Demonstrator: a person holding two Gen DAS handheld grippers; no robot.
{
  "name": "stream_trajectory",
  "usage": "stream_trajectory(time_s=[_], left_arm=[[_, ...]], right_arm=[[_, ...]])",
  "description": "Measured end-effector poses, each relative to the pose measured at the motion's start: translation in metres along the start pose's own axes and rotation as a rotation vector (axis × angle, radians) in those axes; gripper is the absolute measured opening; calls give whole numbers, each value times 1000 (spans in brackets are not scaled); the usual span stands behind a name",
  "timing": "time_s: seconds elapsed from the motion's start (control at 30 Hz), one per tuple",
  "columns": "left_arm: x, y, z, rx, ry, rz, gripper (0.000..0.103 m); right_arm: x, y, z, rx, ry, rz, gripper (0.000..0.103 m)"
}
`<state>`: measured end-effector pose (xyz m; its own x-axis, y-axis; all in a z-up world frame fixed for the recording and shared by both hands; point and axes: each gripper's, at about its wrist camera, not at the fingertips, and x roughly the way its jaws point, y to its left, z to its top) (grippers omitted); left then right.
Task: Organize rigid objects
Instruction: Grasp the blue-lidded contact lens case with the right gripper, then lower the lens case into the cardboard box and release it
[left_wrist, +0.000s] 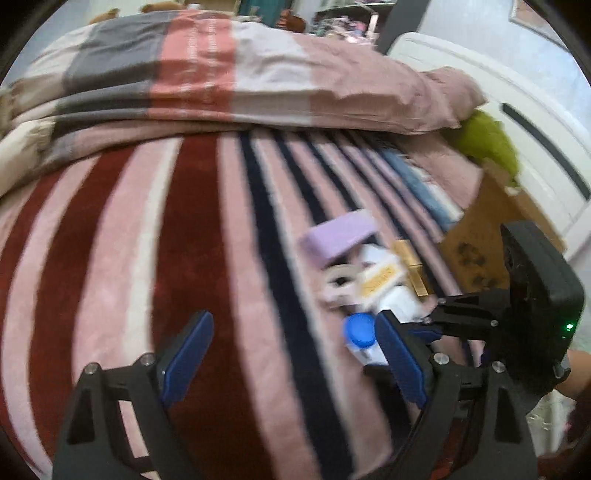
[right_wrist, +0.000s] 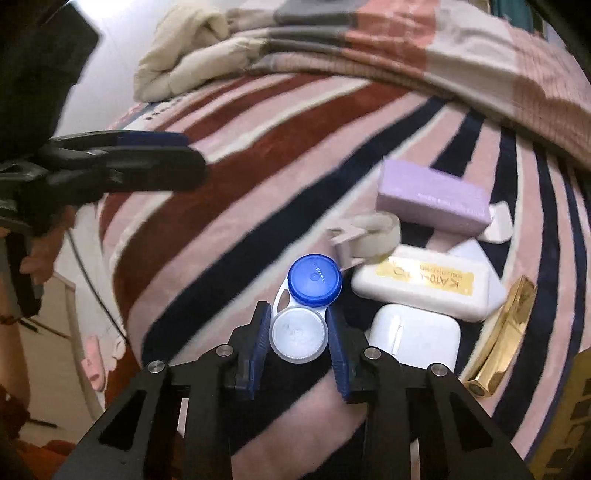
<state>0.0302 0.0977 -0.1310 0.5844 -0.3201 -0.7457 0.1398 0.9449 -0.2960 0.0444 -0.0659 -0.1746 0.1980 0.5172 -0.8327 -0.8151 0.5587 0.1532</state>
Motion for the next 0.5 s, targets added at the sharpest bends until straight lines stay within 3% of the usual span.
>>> stream_trajectory(time_s=[0.07, 0.13, 0.2, 0.23, 0.3, 0.33, 0.5], left_arm=[[-3, -13, 8, 12, 3, -77, 86], [-10, -33, 19, 42, -3, -154, 79], [-16, -49, 33, 66, -2, -196, 58], [-20, -54, 38, 67, -12, -222, 53], [-27, -75, 53, 109, -17, -270, 29], [-30, -88, 62, 142, -21, -280, 25], [-23, -147, 99, 239, -17, -331, 24]], right_arm=[[-19, 6, 3, -16, -36, 24, 26], [-44, 13, 10, -36, -93, 36, 26], [-74, 18, 16, -57, -150, 33, 26], [-83, 18, 19, -63, -170, 31, 26], [-104, 18, 21, -62, -197, 1, 26], [-121, 14, 20, -54, -225, -14, 26], [-173, -8, 16, 1, -303, -60, 26]])
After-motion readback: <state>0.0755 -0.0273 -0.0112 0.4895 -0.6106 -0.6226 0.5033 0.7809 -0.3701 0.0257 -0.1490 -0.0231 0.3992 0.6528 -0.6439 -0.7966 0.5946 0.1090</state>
